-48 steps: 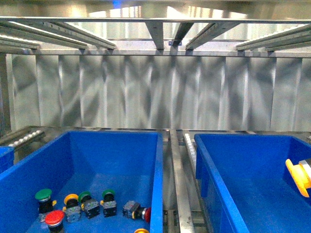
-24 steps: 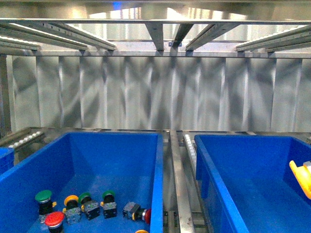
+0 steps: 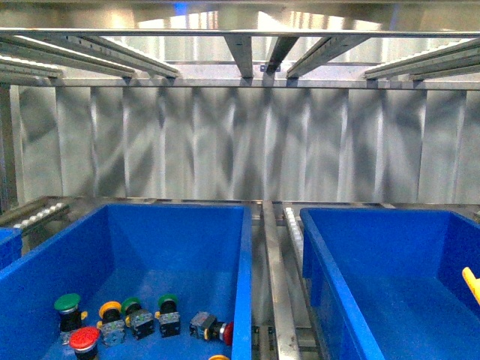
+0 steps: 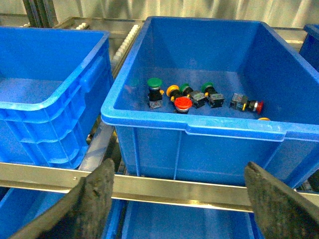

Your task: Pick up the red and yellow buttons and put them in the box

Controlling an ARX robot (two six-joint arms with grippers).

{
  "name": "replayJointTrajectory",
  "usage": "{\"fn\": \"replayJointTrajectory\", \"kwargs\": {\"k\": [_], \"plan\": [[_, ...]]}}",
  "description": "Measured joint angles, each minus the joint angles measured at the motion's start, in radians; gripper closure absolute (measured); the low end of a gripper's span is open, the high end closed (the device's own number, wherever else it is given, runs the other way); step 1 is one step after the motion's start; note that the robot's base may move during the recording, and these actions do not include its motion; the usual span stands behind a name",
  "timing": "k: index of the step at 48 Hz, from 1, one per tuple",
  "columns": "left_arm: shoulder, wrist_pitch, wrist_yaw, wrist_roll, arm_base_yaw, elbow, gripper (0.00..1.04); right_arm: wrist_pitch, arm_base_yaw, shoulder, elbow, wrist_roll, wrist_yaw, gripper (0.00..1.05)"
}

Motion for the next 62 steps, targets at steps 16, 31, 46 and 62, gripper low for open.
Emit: {"fn": "replayJointTrajectory", "kwargs": {"k": [16, 31, 46, 62], "plan": [[0.000, 0.000, 0.000, 0.002, 0.000, 0.000, 0.08, -0.027, -0.001, -0.029, -0.023, 0.013, 0.020, 0.77], [0.000, 0.000, -0.003, 0.002, 0.000, 0.000, 0.08, -0.066, -0.056, -0.074, -0.059, 0.050, 0.005, 0.77], [0.000, 0.001, -0.001, 0.002, 0.000, 0.000, 0.08, -0.119, -0.138, -0.120, -0.077, 0.063, -0.045, 0.77], [0.000, 0.001, 0.000, 0.003, 0.000, 0.000, 0.08, -0.125, -0.247, -0.121, -0.089, 0.066, -0.093, 0.77]]}}
